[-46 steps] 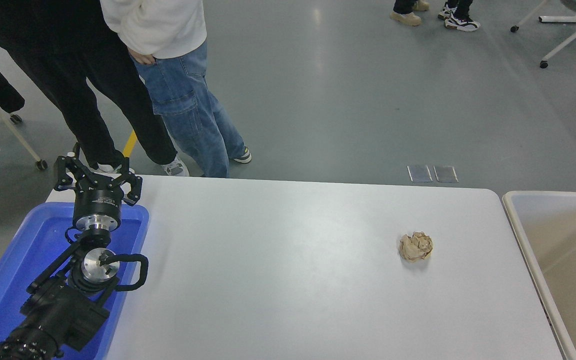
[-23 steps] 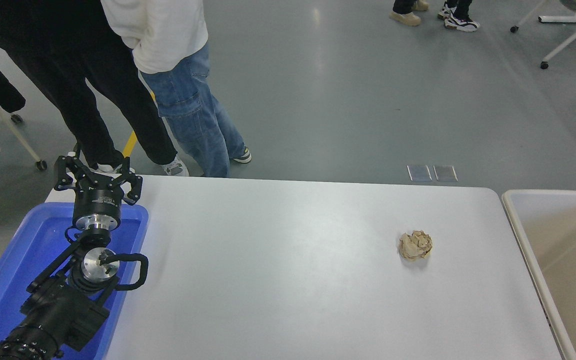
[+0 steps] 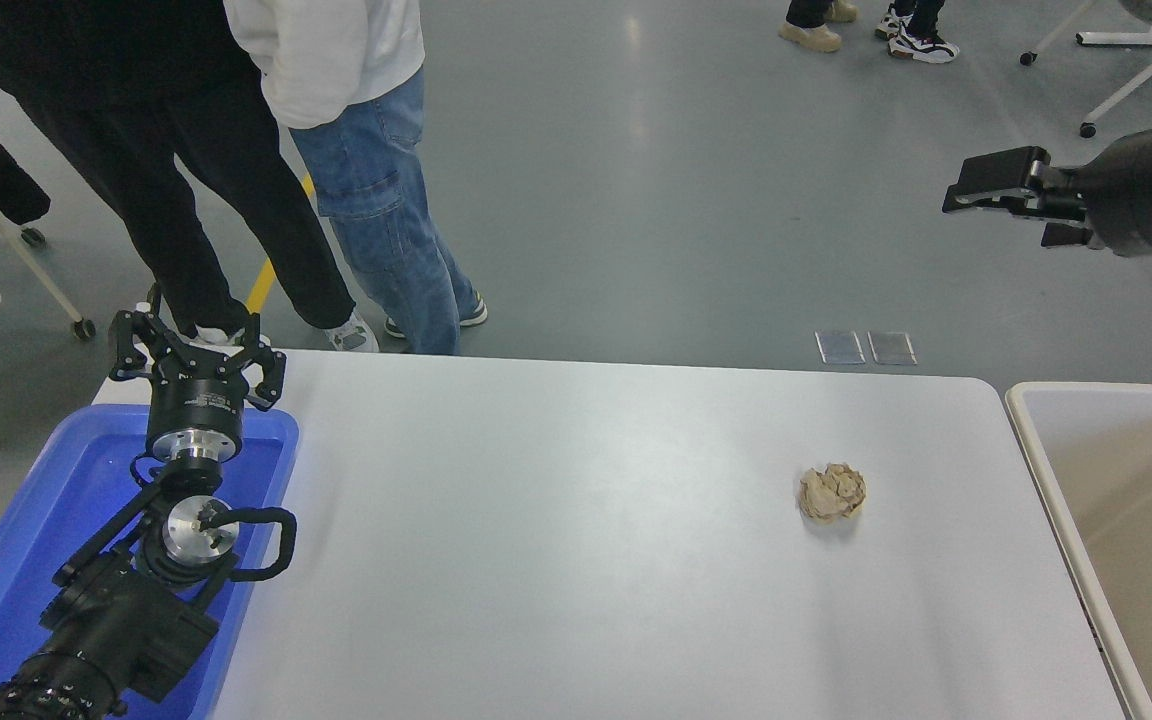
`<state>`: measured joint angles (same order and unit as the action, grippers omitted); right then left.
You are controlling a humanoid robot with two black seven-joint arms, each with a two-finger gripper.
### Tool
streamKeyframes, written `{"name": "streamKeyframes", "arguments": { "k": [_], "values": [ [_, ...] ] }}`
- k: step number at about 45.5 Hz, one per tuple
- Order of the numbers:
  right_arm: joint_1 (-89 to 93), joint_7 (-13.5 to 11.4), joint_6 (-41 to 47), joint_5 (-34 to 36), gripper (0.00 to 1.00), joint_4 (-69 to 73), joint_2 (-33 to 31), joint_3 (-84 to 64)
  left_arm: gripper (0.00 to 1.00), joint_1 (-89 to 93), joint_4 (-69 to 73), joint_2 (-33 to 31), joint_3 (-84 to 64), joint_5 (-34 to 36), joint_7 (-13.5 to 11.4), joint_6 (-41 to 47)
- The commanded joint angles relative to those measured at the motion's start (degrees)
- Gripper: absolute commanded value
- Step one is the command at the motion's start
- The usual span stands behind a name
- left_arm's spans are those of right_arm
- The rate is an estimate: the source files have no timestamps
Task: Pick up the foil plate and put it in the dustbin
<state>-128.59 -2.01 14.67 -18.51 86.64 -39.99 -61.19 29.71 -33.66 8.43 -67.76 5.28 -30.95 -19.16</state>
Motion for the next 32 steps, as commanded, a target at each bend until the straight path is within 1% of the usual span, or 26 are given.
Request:
{"name": "streamKeyframes", "arguments": {
  "k": [1, 13, 27, 32],
  "values": [
    [-1.7, 0.0, 1.5, 0.0, 1.0, 3.9, 6.7, -0.6, 0.99, 0.0, 0.0, 0.0, 0.0, 0.0, 0.0, 0.0],
    [-1.8, 0.0, 1.8, -0.2, 1.0, 4.0, 14.9, -1.5, 0.99, 0.0, 0.0, 0.0, 0.0, 0.0, -0.1, 0.0],
    [-1.0, 0.0, 3.0, -0.1, 1.0, 1.7, 22.4, -1.4, 0.99, 0.0, 0.0, 0.0, 0.0, 0.0, 0.0, 0.0],
    [-0.9, 0.0, 3.3, 0.0, 1.0, 1.7, 23.5, -1.4, 0.99, 0.0, 0.0, 0.0, 0.0, 0.0, 0.0, 0.0]
  ]
}}
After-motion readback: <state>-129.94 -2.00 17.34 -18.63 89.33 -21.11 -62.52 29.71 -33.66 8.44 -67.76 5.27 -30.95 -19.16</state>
